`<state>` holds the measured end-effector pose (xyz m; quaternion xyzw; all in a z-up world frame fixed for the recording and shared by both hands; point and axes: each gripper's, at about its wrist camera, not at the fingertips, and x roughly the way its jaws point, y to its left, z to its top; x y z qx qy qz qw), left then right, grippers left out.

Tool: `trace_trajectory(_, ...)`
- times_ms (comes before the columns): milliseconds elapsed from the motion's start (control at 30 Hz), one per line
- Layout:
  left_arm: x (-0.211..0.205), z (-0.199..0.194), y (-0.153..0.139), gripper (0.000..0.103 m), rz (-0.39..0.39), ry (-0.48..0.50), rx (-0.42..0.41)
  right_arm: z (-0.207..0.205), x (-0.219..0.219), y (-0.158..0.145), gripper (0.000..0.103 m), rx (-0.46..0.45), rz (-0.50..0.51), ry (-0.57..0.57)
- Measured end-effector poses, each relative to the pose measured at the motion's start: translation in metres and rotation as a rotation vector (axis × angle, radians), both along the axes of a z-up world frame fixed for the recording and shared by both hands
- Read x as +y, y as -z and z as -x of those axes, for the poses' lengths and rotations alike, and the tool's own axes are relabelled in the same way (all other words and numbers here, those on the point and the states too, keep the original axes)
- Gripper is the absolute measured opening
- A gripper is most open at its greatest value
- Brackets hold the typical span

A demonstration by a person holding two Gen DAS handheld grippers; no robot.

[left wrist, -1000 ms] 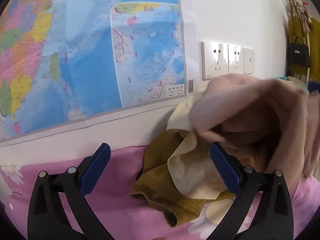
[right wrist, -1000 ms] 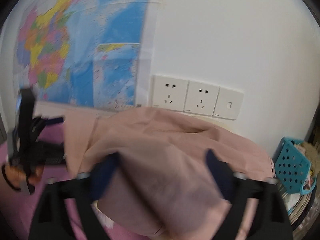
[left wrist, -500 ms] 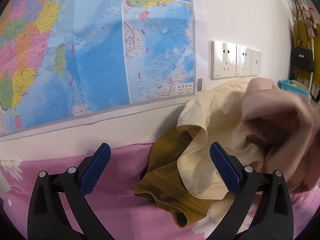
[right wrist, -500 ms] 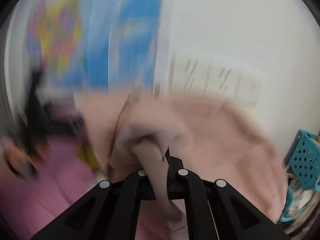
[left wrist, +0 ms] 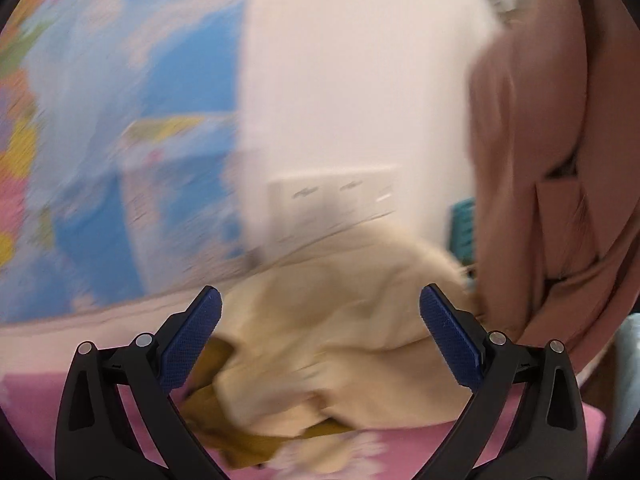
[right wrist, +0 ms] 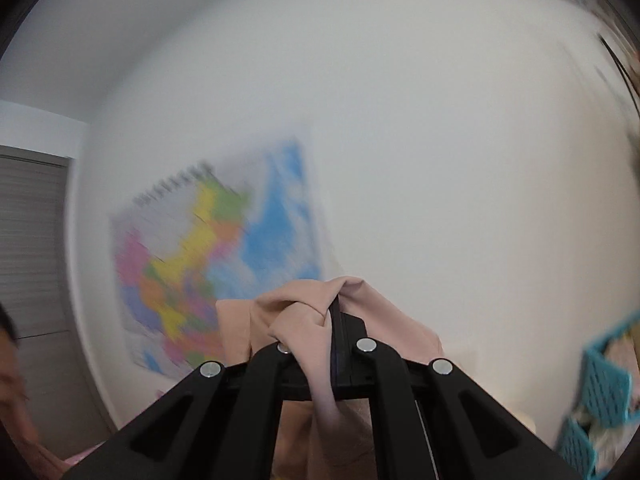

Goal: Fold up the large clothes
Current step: 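Lift the pink jacket with the right gripper while the left gripper grasps its other edge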

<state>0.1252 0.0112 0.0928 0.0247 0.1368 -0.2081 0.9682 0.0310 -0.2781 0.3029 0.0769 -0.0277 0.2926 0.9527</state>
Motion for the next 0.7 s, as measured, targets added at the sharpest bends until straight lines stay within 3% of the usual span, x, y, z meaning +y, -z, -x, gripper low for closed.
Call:
trace_trajectory(133,-0.020,0.021,-0.026,0.098,0.078,0.179,-0.035,0.038,0.007,-0.046,0.002,-0.095,-0.016,-0.103)
trace_trajectory(300,-0.002,0.073,-0.042,0.098,0.237,0.522,-0.077,0.069,0.015,-0.086,0.002,-0.133,-0.088,-0.201)
trace_trajectory(433,0.018,0.105,-0.037,0.098,0.324,0.681,-0.061,0.073,0.029,-0.088,0.002,-0.115,-0.078,-0.254)
trace_trajectory(533,0.021,0.138,-0.033,0.099,0.273,0.697,-0.104,0.074,0.047,-0.074,0.002,-0.079,-0.057,-0.323)
trace_trajectory(600,0.023,0.145,-0.025,0.097,0.268,0.734,-0.059,0.074,0.061,-0.063,0.002,-0.054,-0.040,-0.357)
trace_trajectory(633,0.024,0.147,-0.022,0.094,0.270,0.734,-0.040,0.074,0.067,-0.056,0.002,-0.037,-0.034,-0.374)
trace_trajectory(667,0.025,0.151,-0.020,0.073,0.264,0.726,-0.036,0.075,0.072,-0.051,0.002,-0.025,-0.028,-0.383)
trace_trajectory(700,0.027,0.156,-0.018,0.038,0.254,0.685,-0.039,0.077,0.072,-0.048,0.002,-0.020,-0.026,-0.393)
